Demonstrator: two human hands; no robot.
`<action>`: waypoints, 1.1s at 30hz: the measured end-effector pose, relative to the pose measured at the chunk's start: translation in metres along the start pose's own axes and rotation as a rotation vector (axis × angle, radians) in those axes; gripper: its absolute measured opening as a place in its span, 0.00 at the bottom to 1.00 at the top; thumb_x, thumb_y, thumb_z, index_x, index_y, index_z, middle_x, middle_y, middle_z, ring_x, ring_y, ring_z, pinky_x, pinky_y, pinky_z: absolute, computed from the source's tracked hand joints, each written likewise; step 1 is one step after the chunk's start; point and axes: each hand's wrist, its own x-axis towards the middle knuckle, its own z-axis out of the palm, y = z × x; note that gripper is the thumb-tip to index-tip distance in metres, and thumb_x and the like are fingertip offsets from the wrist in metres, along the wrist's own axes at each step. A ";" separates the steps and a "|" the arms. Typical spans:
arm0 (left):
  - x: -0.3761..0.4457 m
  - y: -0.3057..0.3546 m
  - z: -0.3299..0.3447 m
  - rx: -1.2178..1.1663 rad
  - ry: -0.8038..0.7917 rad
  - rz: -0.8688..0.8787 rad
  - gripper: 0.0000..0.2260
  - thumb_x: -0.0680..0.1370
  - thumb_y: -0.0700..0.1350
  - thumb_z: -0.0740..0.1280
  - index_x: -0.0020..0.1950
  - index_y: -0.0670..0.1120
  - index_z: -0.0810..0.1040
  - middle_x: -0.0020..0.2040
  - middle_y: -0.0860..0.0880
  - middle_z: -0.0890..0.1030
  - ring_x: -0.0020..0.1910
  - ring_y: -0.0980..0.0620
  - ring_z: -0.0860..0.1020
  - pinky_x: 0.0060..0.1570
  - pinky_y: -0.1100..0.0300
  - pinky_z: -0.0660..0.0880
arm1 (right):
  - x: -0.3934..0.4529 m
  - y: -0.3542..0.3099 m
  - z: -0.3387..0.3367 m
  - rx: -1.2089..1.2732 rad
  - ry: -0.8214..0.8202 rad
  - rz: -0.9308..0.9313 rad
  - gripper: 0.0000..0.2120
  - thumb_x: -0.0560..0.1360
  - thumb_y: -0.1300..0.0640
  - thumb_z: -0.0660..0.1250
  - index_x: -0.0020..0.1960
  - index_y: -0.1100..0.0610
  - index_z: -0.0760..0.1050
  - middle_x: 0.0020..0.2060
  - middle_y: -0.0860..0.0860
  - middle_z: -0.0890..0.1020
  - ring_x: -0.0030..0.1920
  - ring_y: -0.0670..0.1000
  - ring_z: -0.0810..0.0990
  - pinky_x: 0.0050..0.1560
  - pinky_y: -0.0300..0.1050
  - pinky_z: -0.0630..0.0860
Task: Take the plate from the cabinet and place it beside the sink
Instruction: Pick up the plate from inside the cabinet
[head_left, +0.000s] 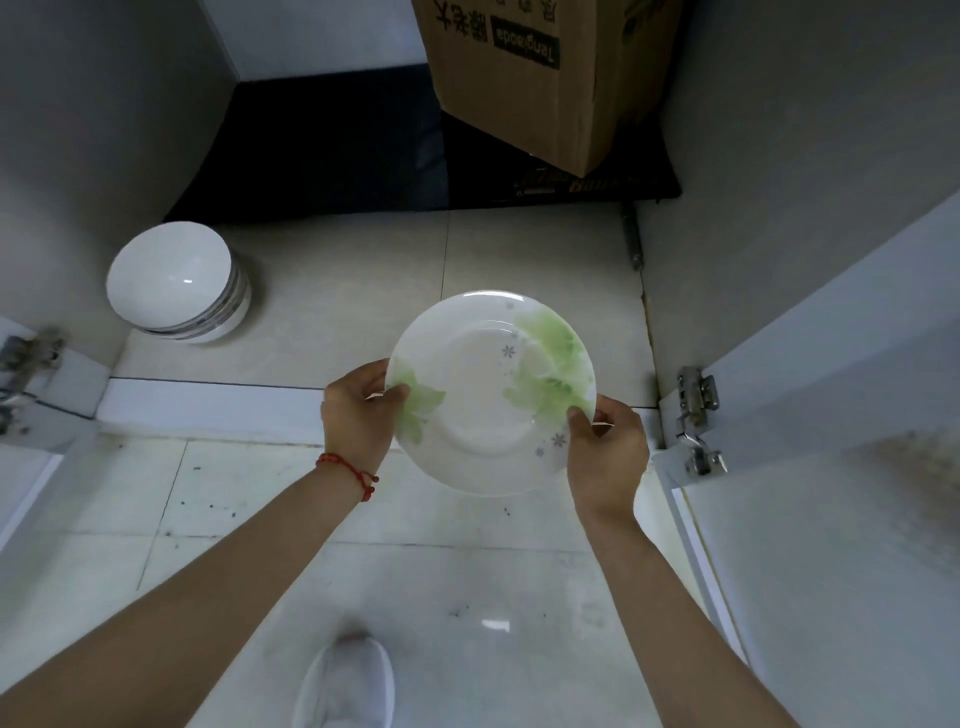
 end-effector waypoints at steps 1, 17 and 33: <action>-0.009 0.005 -0.005 -0.004 -0.004 -0.016 0.14 0.70 0.30 0.64 0.52 0.40 0.80 0.49 0.43 0.82 0.46 0.47 0.78 0.48 0.57 0.75 | -0.008 -0.003 -0.007 -0.007 -0.007 0.011 0.07 0.72 0.63 0.66 0.50 0.62 0.78 0.45 0.60 0.80 0.43 0.57 0.78 0.44 0.46 0.73; -0.154 0.099 -0.126 -0.072 -0.006 -0.253 0.14 0.71 0.28 0.64 0.53 0.40 0.80 0.46 0.41 0.81 0.46 0.40 0.80 0.53 0.38 0.76 | -0.148 -0.096 -0.122 -0.033 -0.111 0.122 0.05 0.72 0.63 0.66 0.47 0.56 0.77 0.32 0.43 0.75 0.34 0.41 0.74 0.31 0.22 0.66; -0.239 0.215 -0.236 -0.050 -0.011 -0.210 0.13 0.71 0.30 0.65 0.52 0.42 0.81 0.42 0.45 0.82 0.34 0.60 0.79 0.31 0.73 0.74 | -0.258 -0.216 -0.210 0.027 -0.089 0.187 0.07 0.72 0.60 0.66 0.42 0.49 0.74 0.32 0.47 0.77 0.30 0.42 0.74 0.28 0.28 0.68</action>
